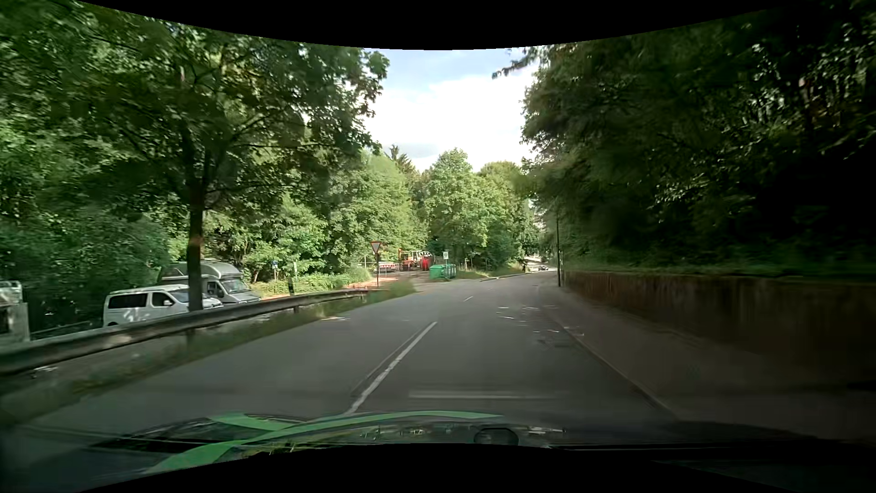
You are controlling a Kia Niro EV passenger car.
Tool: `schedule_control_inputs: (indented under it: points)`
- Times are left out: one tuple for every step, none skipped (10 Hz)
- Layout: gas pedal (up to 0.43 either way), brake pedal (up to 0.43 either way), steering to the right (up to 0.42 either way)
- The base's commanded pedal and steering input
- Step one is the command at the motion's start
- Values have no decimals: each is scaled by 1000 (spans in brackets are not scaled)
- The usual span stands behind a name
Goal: Follow the waypoints while adhering to traffic rules and regulations
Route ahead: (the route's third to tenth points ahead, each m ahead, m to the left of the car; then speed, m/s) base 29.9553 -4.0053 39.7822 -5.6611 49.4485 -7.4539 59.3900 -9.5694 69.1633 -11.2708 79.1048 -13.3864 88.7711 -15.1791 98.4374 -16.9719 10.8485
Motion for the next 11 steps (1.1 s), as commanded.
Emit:
schedule_control_inputs:
  points:
    - [0, 0, 30]
    - [0, 0, 33]
    - [0, 0, 34]
    - [0, 0, 34]
    - [0, 0, 35]
    - [0, 0, 35]
    - [0, 0, 35]
    - [0, 0, 36]
    - [0, 0, 35]
    - [0, 0, 35]
    - [0, 0, 35]
